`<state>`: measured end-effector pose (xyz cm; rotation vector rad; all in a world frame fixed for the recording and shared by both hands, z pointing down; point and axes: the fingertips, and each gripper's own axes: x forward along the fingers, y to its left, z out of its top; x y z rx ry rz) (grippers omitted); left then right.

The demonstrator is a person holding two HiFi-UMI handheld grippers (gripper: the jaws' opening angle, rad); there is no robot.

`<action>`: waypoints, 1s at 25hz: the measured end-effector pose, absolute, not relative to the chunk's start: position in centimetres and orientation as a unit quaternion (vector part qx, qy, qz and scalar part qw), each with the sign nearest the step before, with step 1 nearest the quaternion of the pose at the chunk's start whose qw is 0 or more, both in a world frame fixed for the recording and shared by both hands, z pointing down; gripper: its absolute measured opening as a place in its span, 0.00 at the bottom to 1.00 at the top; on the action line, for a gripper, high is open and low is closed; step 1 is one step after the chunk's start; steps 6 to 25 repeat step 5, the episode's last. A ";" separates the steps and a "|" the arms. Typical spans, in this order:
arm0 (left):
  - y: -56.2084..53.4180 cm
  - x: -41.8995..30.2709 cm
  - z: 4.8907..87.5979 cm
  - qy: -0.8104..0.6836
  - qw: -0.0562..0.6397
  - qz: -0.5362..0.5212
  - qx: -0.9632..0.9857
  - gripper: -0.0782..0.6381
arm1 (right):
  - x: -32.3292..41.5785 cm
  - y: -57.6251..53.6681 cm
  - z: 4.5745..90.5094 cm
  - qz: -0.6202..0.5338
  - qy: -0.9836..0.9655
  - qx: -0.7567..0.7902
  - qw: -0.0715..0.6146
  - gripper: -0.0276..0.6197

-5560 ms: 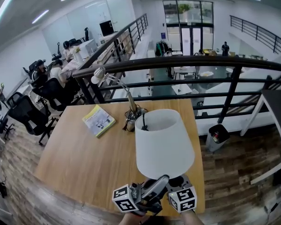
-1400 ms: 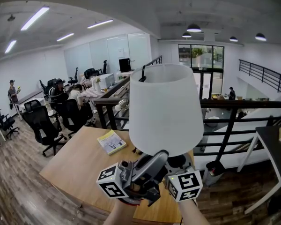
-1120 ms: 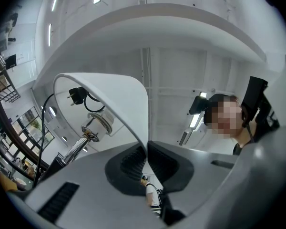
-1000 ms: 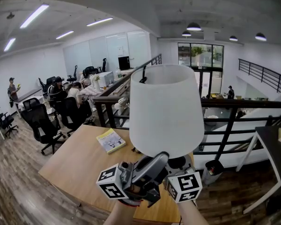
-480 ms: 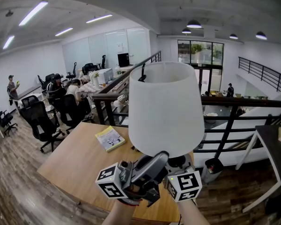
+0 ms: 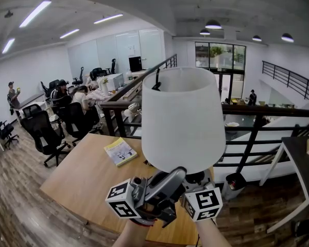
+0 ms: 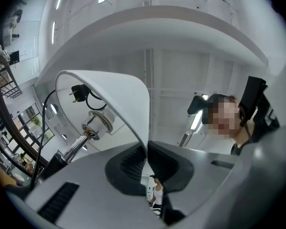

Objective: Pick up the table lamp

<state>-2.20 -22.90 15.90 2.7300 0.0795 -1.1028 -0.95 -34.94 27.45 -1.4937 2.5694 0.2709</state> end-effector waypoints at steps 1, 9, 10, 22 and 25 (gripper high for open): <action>-23.0 -2.2 15.9 0.027 0.099 -0.373 0.922 0.13 | -0.9 -35.1 27.5 0.090 0.858 -0.500 0.078 0.28; -23.6 -2.3 16.1 0.029 0.101 -0.372 0.922 0.13 | -1.0 -35.6 27.6 0.089 0.857 -0.501 0.077 0.28; -23.6 -2.3 16.1 0.029 0.101 -0.372 0.922 0.13 | -1.0 -35.6 27.6 0.089 0.857 -0.501 0.077 0.28; -23.6 -2.3 16.1 0.029 0.101 -0.372 0.922 0.13 | -1.0 -35.6 27.6 0.089 0.857 -0.501 0.077 0.28; -23.6 -2.3 16.1 0.029 0.101 -0.372 0.922 0.13 | -1.0 -35.6 27.6 0.089 0.857 -0.501 0.077 0.28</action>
